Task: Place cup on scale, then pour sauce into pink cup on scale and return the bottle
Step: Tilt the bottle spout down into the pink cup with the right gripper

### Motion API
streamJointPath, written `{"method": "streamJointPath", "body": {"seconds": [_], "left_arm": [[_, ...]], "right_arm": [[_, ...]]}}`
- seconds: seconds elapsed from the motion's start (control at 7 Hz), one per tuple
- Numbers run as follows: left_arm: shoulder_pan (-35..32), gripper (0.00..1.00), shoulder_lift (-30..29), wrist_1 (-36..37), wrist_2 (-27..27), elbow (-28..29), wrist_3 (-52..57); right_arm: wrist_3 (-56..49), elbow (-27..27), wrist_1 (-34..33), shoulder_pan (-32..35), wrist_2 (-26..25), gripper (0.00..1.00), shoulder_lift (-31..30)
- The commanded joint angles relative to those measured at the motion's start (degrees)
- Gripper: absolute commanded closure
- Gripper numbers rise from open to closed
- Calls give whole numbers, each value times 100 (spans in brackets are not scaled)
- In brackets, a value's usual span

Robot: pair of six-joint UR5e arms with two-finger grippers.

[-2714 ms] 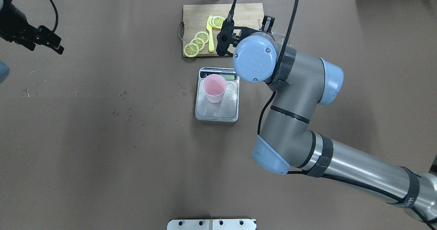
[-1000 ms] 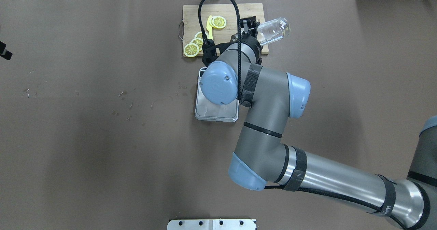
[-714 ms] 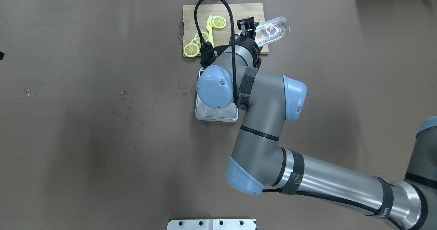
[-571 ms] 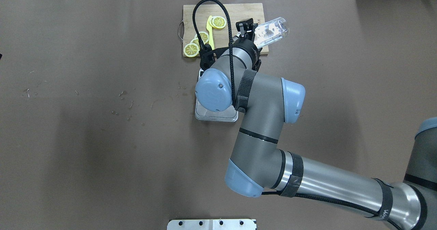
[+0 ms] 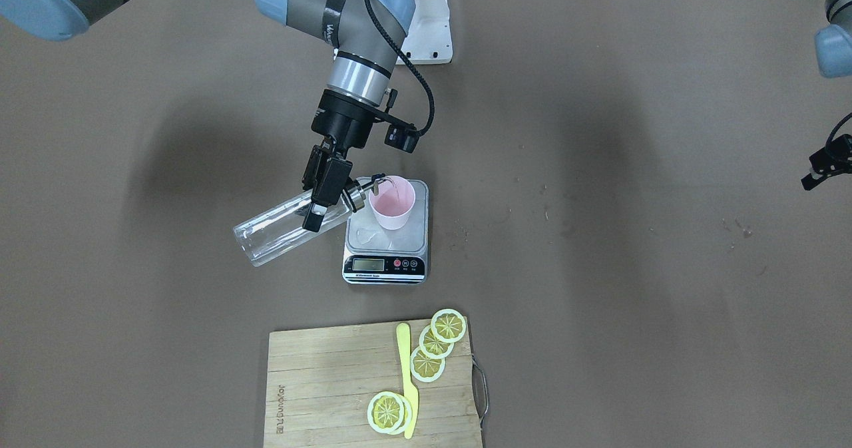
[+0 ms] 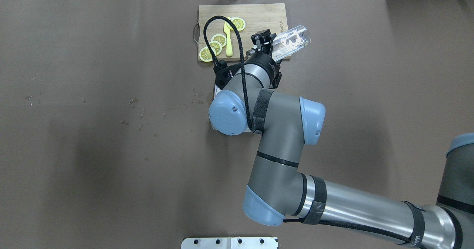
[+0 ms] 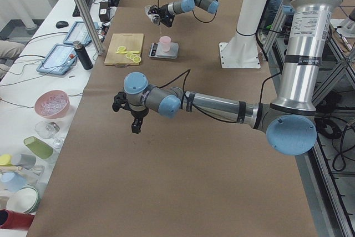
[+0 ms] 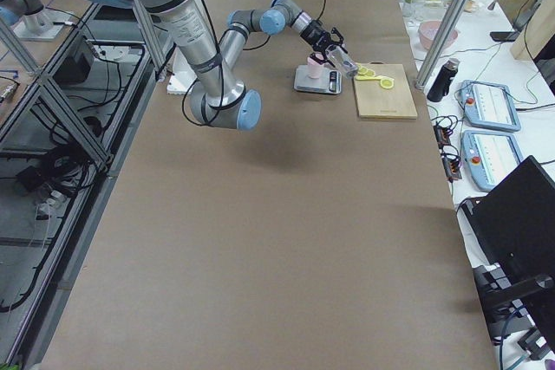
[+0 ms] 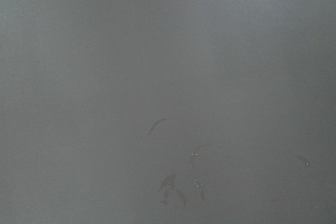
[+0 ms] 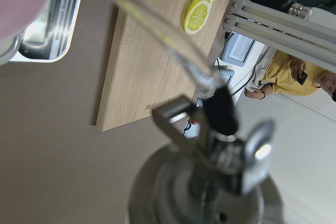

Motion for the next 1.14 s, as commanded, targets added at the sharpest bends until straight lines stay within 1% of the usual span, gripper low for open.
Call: {"method": "streamJointPath", "body": {"seconds": [0.0, 0.86, 1.0], "left_arm": [[-18, 3, 29, -45, -9, -3, -5], [-18, 3, 55, -54, -9, -82, -14], [-1, 3, 55, -54, -9, -108, -23]], "right_arm": [[0, -16, 3, -14, -32, 100, -3], [0, -42, 47, 12, -15, 100, -30], [87, -33, 326, 64, 98, 100, -21]]}}
